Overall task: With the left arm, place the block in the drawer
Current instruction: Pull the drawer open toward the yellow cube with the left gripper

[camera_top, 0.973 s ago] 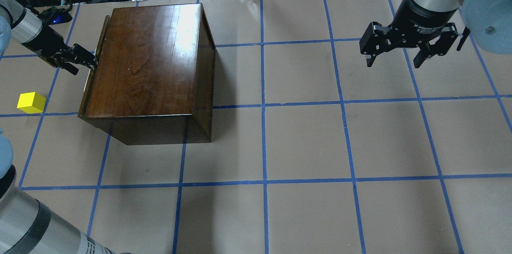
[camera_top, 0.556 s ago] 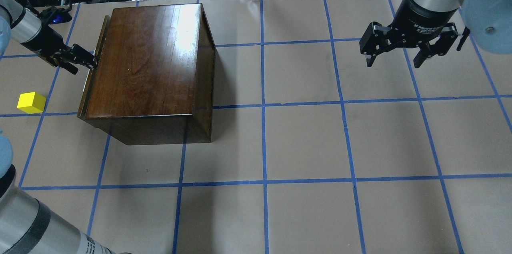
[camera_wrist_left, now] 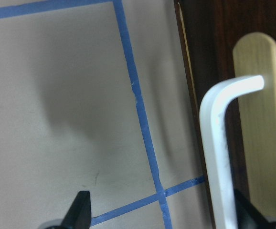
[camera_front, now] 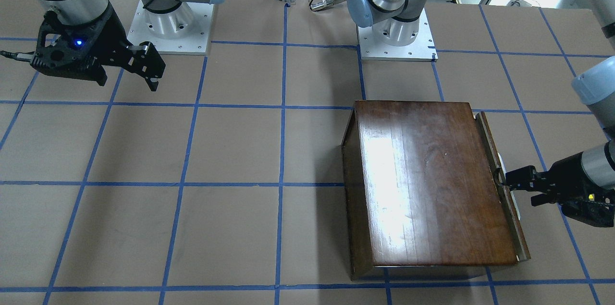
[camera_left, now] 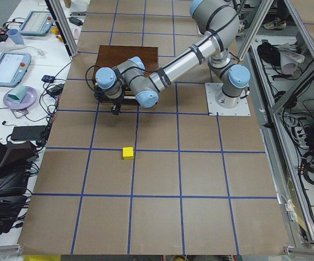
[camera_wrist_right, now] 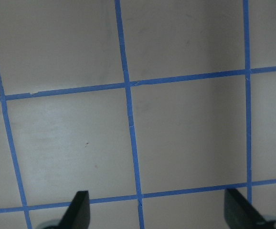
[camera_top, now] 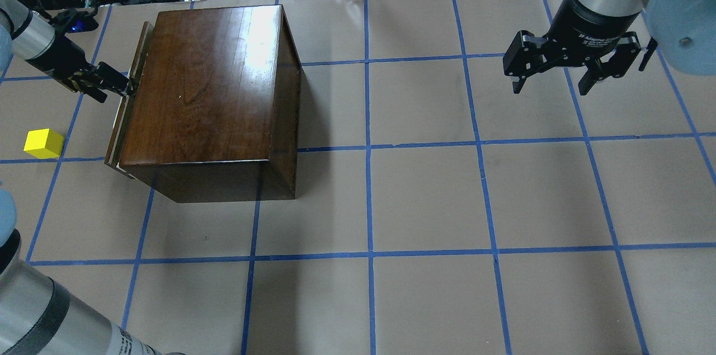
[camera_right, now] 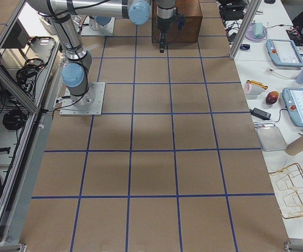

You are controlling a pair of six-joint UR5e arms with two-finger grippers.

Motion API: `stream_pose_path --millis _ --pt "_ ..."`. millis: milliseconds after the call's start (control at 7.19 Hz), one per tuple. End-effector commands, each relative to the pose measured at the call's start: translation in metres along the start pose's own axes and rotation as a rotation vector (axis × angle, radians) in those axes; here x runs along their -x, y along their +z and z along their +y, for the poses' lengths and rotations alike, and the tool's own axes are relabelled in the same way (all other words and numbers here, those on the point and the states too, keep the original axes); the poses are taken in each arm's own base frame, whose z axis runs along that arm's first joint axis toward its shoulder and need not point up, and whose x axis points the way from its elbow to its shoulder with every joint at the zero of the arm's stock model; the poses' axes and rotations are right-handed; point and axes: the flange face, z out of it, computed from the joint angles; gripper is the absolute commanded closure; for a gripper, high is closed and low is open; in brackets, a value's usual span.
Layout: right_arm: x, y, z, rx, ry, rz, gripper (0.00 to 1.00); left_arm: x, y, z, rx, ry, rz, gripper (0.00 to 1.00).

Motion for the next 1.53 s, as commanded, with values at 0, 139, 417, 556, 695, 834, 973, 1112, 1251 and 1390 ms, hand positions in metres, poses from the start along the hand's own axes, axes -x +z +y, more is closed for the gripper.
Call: stream_pose_path --millis 0,139,417,556,695,834,973,1112,1251,1390 --pt "0.000 0.000 0.000 0.000 0.000 0.000 0.00 0.001 0.000 0.000 0.000 0.003 0.000 0.00" --pt "0.000 0.000 0.000 0.000 0.000 0.000 0.00 0.000 0.000 0.001 0.000 0.009 0.002 0.00" --pt "-0.001 0.000 0.000 0.000 0.001 0.000 0.00 0.001 -0.002 0.003 0.005 0.023 0.008 0.00" --pt "0.000 0.000 0.000 0.000 0.000 0.000 0.00 0.006 -0.003 0.007 0.004 0.016 0.012 0.00" --pt "0.000 0.001 0.000 0.001 0.000 0.000 0.00 0.009 -0.004 0.008 0.003 0.015 0.010 0.00" --pt "0.000 0.000 0.000 0.000 0.000 0.000 0.00 0.010 -0.004 0.008 0.002 0.038 0.010 0.00" --pt "0.000 0.001 0.000 0.001 0.000 0.000 0.00 0.010 -0.005 0.008 0.000 0.040 0.008 0.00" --pt "0.000 0.000 0.000 0.000 0.000 0.000 0.00 0.011 -0.009 0.006 -0.005 0.046 0.002 0.00" --pt "0.000 0.000 0.000 0.000 0.000 0.000 0.00 0.012 -0.011 0.005 -0.007 0.049 -0.002 0.00" --pt "0.000 0.000 0.000 0.000 0.000 0.000 0.00 0.012 -0.011 0.005 -0.007 0.049 -0.002 0.01"
